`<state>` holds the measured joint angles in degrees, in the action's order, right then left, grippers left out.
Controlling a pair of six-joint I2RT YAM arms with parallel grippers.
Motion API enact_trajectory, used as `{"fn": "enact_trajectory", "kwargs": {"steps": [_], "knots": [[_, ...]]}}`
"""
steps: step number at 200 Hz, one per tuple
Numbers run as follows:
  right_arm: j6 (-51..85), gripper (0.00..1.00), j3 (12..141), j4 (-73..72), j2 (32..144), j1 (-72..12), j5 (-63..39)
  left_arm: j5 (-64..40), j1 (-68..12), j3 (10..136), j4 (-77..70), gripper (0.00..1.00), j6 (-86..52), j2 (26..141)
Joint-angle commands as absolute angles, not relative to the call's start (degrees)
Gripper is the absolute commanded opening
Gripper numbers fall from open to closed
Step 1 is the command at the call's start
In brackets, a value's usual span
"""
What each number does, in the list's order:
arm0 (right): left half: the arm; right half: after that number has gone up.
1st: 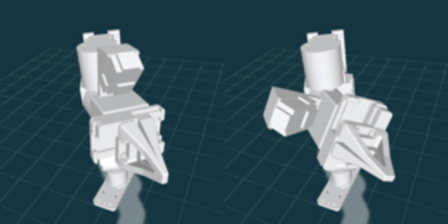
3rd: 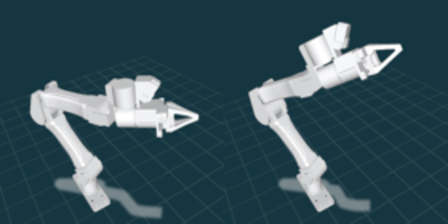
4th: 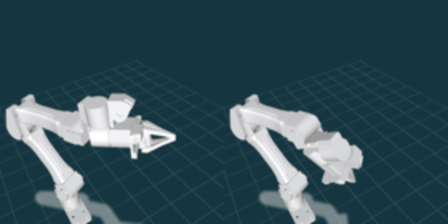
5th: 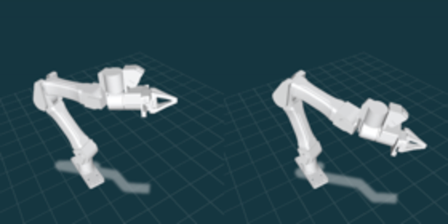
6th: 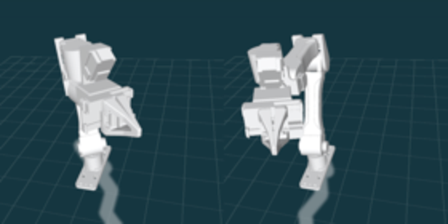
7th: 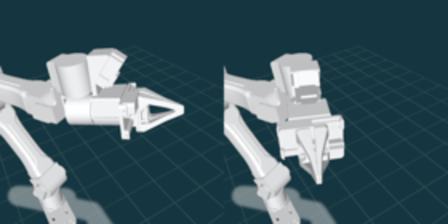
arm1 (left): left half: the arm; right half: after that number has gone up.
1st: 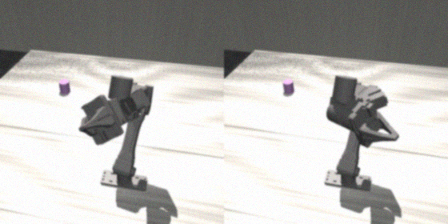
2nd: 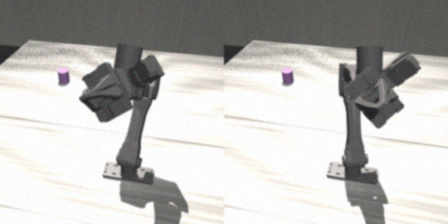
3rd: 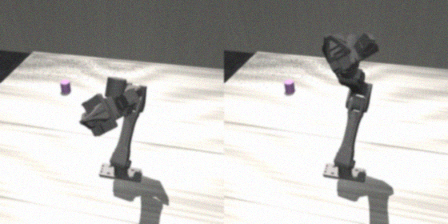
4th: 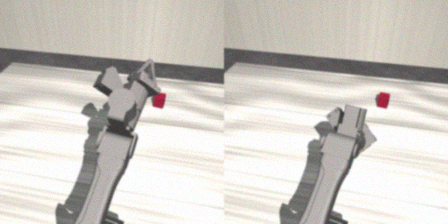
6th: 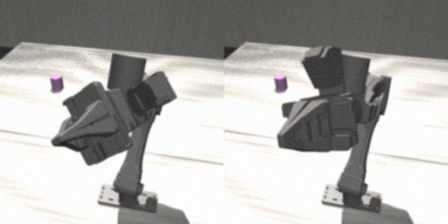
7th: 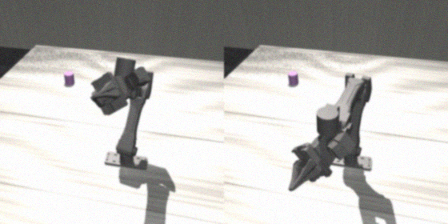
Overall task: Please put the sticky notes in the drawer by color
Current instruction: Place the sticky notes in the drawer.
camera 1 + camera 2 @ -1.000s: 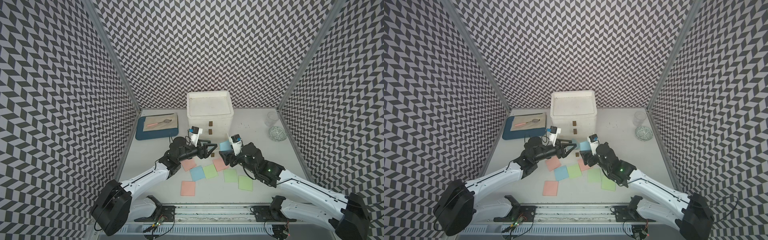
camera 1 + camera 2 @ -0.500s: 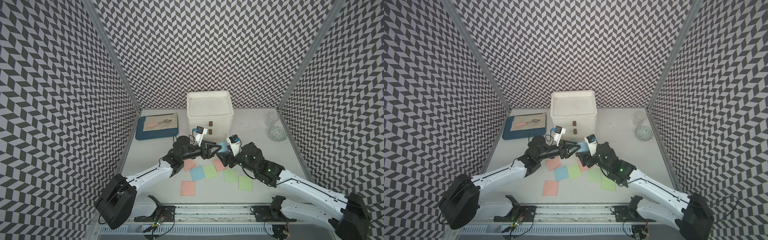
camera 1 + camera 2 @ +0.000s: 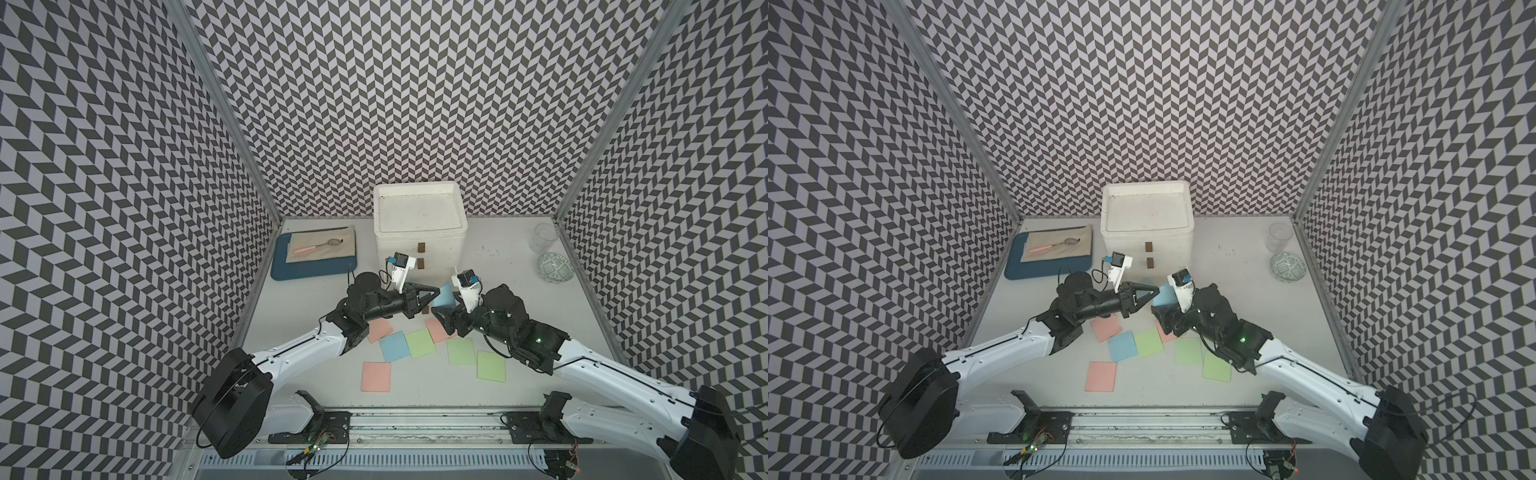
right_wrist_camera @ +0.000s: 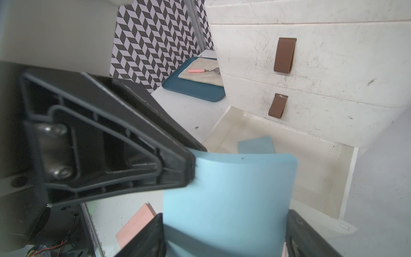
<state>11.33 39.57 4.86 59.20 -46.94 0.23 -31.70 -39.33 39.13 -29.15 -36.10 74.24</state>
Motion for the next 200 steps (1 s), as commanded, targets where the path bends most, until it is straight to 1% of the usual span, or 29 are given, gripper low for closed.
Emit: {"fn": "enact_trajectory", "kwargs": {"steps": [1, 25, 55, 67, 84, 100, 119, 147, 178, 200], "knots": [[11.7, 0.87, 41.1, 2.9, 57.7, -46.8, 2.4, -29.8, -38.7, 40.5, -27.0, 0.11, -34.2, 72.8], [14.0, 0.93, 39.7, 0.2, 53.2, -44.7, -0.2, -29.8, -35.8, 39.3, -27.3, 0.11, -35.2, 71.5], [17.7, 0.97, 40.1, -0.2, 49.6, -37.7, -9.9, -34.4, -29.5, 36.9, -31.5, 0.11, -39.6, 69.7], [19.7, 0.97, 41.1, -0.2, 50.6, -34.0, -17.2, -36.0, -27.7, 36.4, -33.7, 0.11, -41.8, 69.0], [23.2, 0.97, 42.9, -1.6, 54.8, -29.7, -31.7, -38.3, -26.1, 36.5, -36.1, 0.11, -44.5, 68.6], [27.0, 0.93, 43.9, -5.7, 58.6, -28.3, -43.5, -40.9, -25.2, 37.0, -38.0, 0.11, -47.2, 68.6], [29.2, 0.90, 45.4, -8.7, 61.5, -28.1, -52.1, -44.3, -24.3, 37.0, -41.6, 0.11, -51.3, 68.9], [30.4, 0.89, 45.8, -10.3, 63.7, -27.5, -57.6, -48.0, -22.7, 37.2, -45.9, 0.11, -56.3, 68.9], [31.1, 0.88, 44.6, -11.2, 63.7, -24.6, -58.9, -50.1, -21.8, 38.1, -48.2, 0.11, -59.4, 68.9], [35.0, 0.86, 42.9, -16.1, 63.9, -22.3, -60.1, -51.0, -21.9, 38.5, -49.9, 0.07, -60.7, 69.4]]}}
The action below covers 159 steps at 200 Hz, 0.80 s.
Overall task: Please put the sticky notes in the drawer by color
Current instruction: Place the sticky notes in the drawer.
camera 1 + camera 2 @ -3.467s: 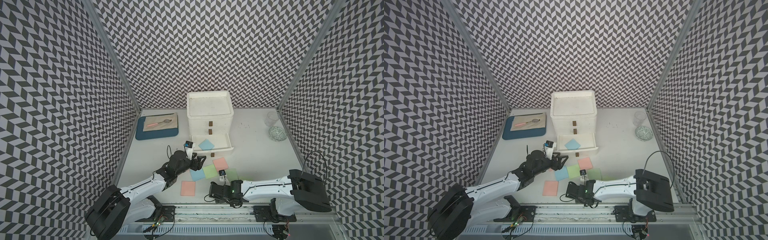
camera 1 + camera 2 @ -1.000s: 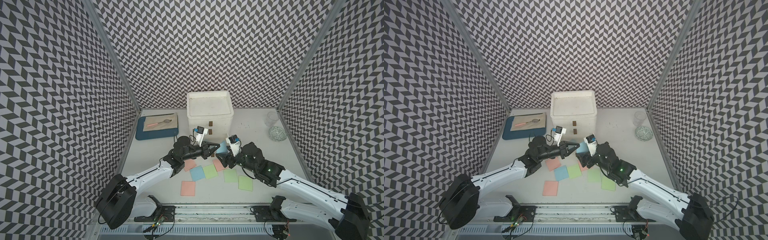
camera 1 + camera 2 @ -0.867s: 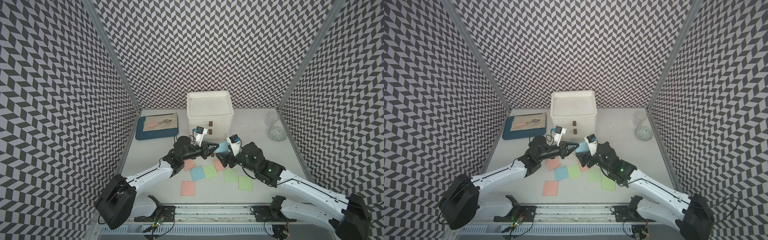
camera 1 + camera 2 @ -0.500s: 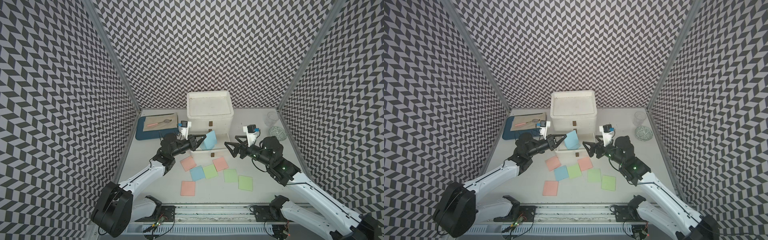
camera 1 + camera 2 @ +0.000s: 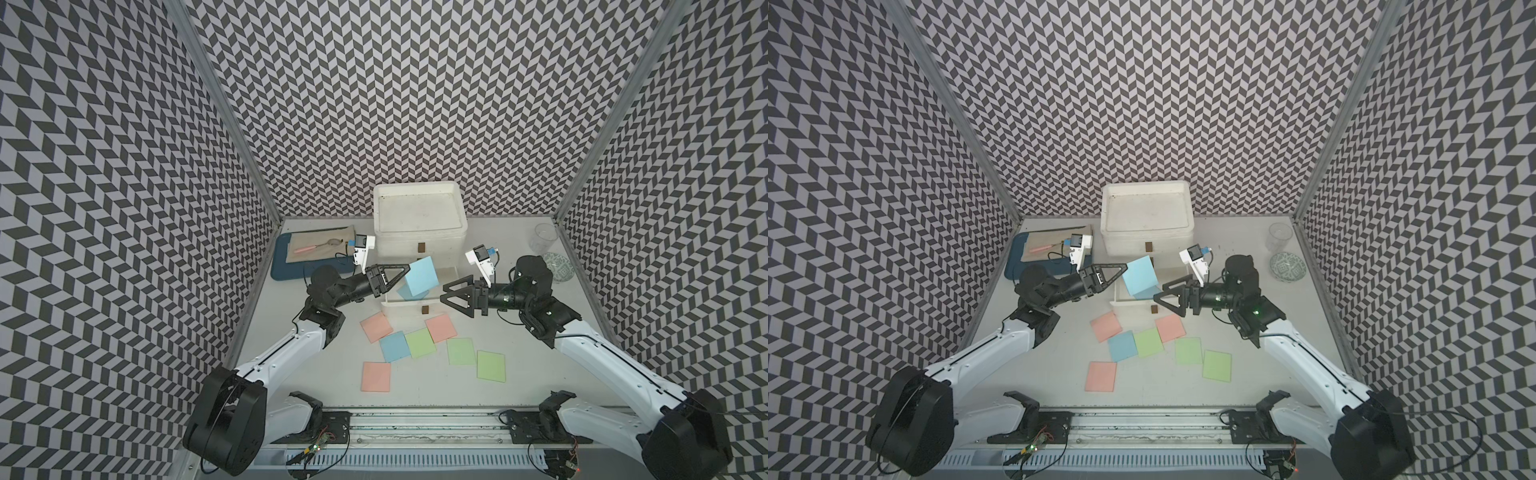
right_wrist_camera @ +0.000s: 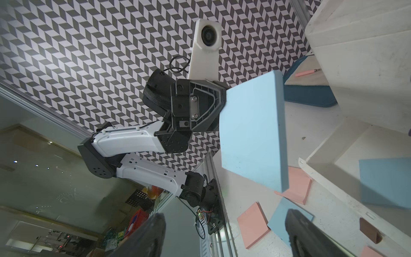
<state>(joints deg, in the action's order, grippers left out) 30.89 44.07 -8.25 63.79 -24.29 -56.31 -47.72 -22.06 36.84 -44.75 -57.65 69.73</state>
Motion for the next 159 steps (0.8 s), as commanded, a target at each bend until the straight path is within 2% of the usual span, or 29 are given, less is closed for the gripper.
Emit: {"fn": "enact_trajectory", "kwargs": {"steps": [1, 22, 41, 92, 159], "knots": [[35.3, 0.85, 42.8, -16.5, 64.0, -22.3, -60.1, -51.1, -21.8, 38.5, -50.0, 0.07, -60.7, 69.6], [40.4, 0.84, 41.9, -24.2, 66.4, -22.2, -62.9, -53.3, -21.7, 39.7, -50.9, 0.06, -61.0, 71.7], [40.4, 0.80, 44.0, -25.0, 69.4, -22.3, -66.6, -55.0, -21.8, 39.3, -56.2, 0.05, -64.6, 73.7], [42.4, 0.68, 44.0, -27.5, 70.2, -22.6, -66.4, -55.8, -21.9, 39.8, -58.0, 0.03, -65.9, 75.3], [42.7, 0.63, 44.8, -28.3, 72.8, -22.7, -65.5, -56.5, -22.3, 39.7, -59.5, 0.04, -66.6, 77.1]]}}
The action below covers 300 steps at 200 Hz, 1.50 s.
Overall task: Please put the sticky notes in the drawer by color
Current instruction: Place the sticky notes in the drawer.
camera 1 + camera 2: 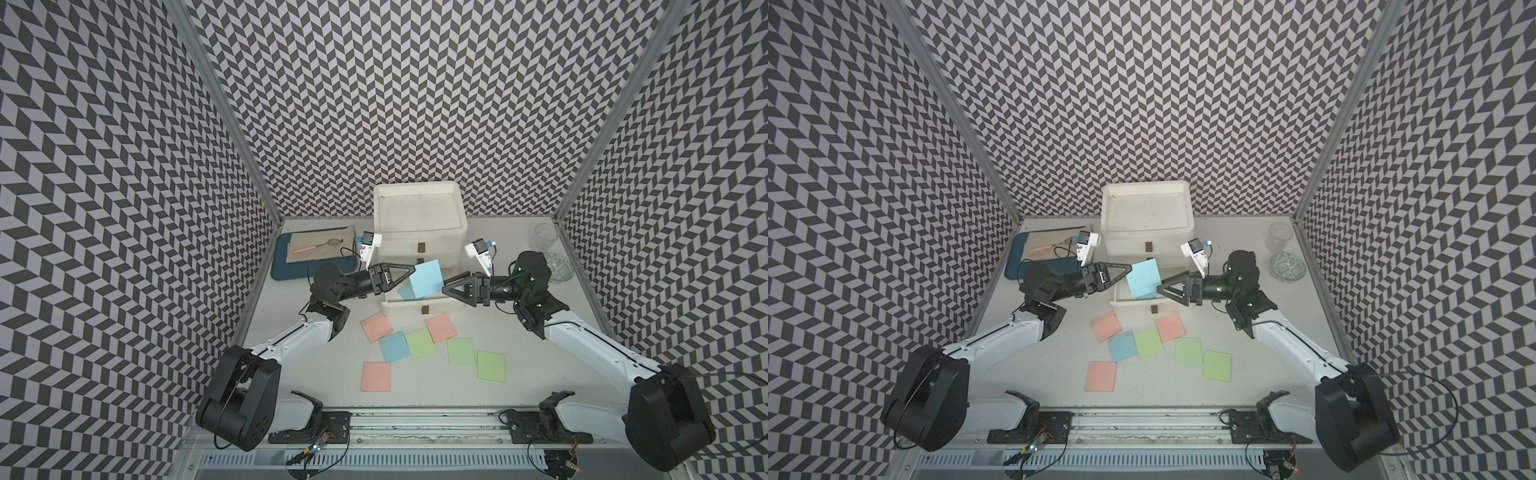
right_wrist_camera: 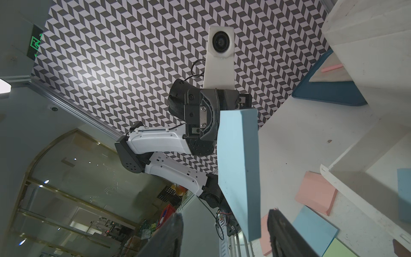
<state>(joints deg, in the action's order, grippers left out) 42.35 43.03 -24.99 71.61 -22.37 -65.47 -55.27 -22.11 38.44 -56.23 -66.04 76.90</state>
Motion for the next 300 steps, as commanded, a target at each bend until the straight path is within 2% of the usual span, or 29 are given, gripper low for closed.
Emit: {"fn": "enact_trajectory", "kwargs": {"steps": [1, 42, 64, 81, 91, 122, 132, 157, 221, 300], "knots": [[42.8, 0.63, 44.8, -28.3, 72.9, -22.8, -65.4, -56.6, -22.3, 39.7, -59.6, 0.04, -66.6, 77.1], [41.0, 0.51, 46.2, -26.7, 73.9, -23.8, -64.5, -56.6, -22.4, 40.0, -58.9, 0.04, -65.9, 78.3], [40.2, 0.36, 46.7, -25.5, 74.3, -23.8, -63.9, -56.6, -22.3, 40.1, -59.1, 0.07, -65.5, 79.4], [40.1, 0.18, 46.7, -25.0, 74.7, -23.7, -63.2, -56.6, -22.1, 40.1, -58.0, 0.14, -64.3, 80.7], [39.9, 0.12, 46.7, -24.3, 74.9, -23.6, -62.5, -56.4, -22.0, 40.1, -56.4, 0.25, -63.0, 81.4], [39.6, 0.10, 46.2, -22.1, 75.9, -23.0, -57.5, -52.0, -21.1, 41.1, -40.1, 0.58, -51.1, 81.7], [39.8, 0.10, 45.7, -21.5, 76.1, -22.7, -54.0, -47.6, -20.8, 41.7, -32.2, 0.64, -45.8, 80.7], [38.8, 0.10, 46.0, -19.1, 78.0, -22.6, -45.6, -36.1, -21.1, 39.9, -23.0, 0.66, -35.9, 77.1], [37.3, 0.11, 50.4, -17.2, 87.2, -25.1, -35.4, -14.5, -23.8, 28.9, -22.8, 0.66, -24.1, 68.7], [33.1, 0.18, 45.9, -15.2, 90.8, -26.2, -28.3, -14.8, -25.0, 27.3, -24.6, 0.66, -25.1, 67.4]]}}
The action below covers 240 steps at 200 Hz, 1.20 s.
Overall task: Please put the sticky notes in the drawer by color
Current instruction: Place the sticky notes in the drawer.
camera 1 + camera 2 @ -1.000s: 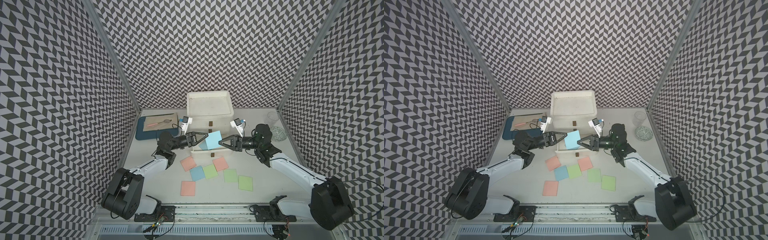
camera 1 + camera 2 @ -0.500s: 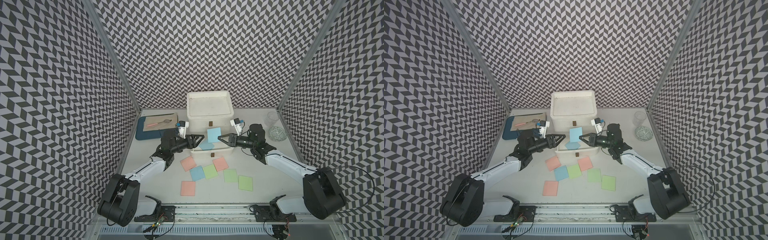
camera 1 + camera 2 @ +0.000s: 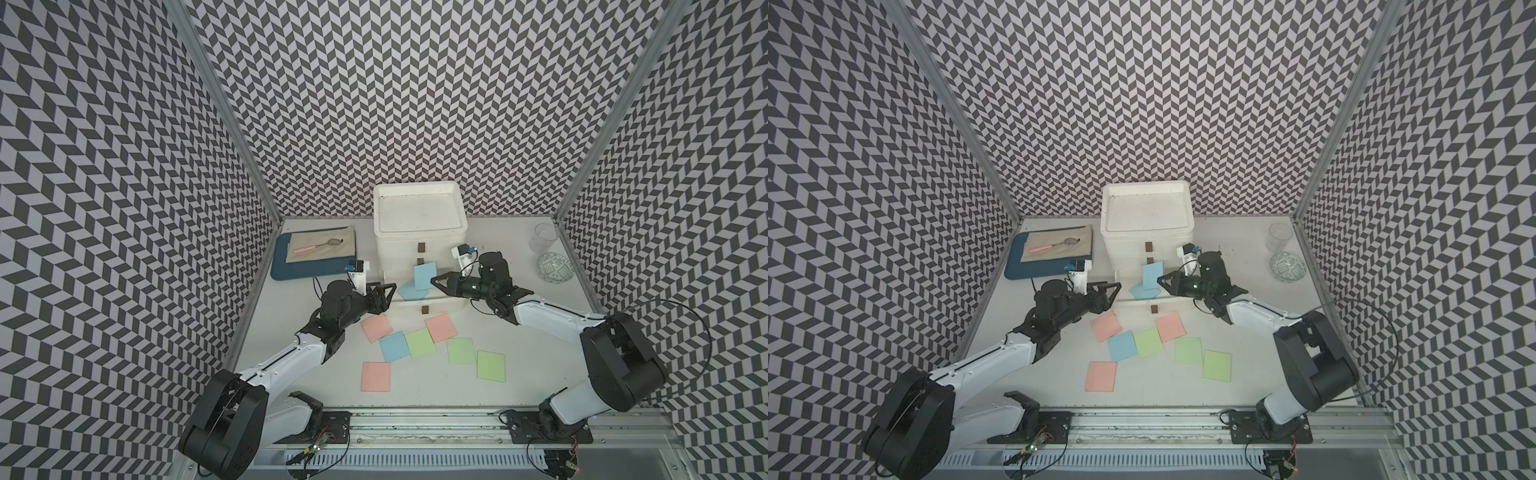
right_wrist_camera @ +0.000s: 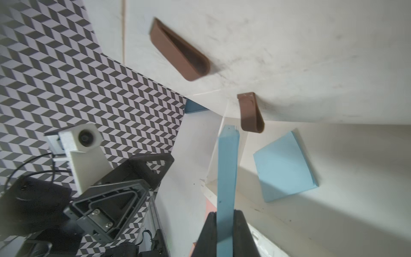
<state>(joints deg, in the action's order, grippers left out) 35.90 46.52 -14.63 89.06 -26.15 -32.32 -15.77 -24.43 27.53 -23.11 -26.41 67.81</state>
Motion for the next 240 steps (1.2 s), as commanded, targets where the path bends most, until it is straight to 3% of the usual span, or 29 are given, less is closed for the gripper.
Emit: {"fn": "enact_trajectory", "kwargs": {"steps": [1, 29, 57, 111, 141, 169, 188, 221, 240], "knots": [[33.0, 0.18, 46.0, -15.2, 90.9, -26.2, -28.2, -14.8, -25.0, 27.3, -24.5, 0.65, -25.1, 67.4], [32.5, 0.26, 48.7, -15.3, 94.7, -26.2, -30.0, -14.7, -25.4, 27.2, -24.9, 0.66, -24.8, 67.6], [31.2, 0.42, 50.6, -13.8, 95.9, -26.2, -29.3, -14.2, -25.8, 27.2, -24.7, 0.66, -24.3, 67.4], [23.2, 0.62, 50.3, -1.8, 86.2, -26.4, -13.0, -13.5, -25.9, 27.2, -24.4, 0.66, -24.3, 67.1], [20.5, 0.64, 48.4, 1.9, 81.9, -27.7, -7.8, -13.8, -26.0, 27.2, -24.6, 0.66, -24.4, 66.7], [18.4, 0.64, 51.1, 5.0, 81.9, -35.4, -4.8, -13.3, -26.0, 26.7, -24.7, 0.66, -24.4, 66.4], [17.0, 0.64, 53.7, 5.2, 84.3, -40.8, -4.0, -13.1, -25.9, 27.0, -24.3, 0.66, -24.4, 66.5], [17.0, 0.62, 57.7, 2.6, 92.4, -40.5, -9.7, -13.3, -26.1, 26.8, -24.4, 0.66, -24.4, 66.4], [17.5, 0.61, 59.8, 2.3, 95.7, -40.4, -7.6, -13.4, -26.1, 27.0, -24.4, 0.66, -24.3, 66.7]]}}
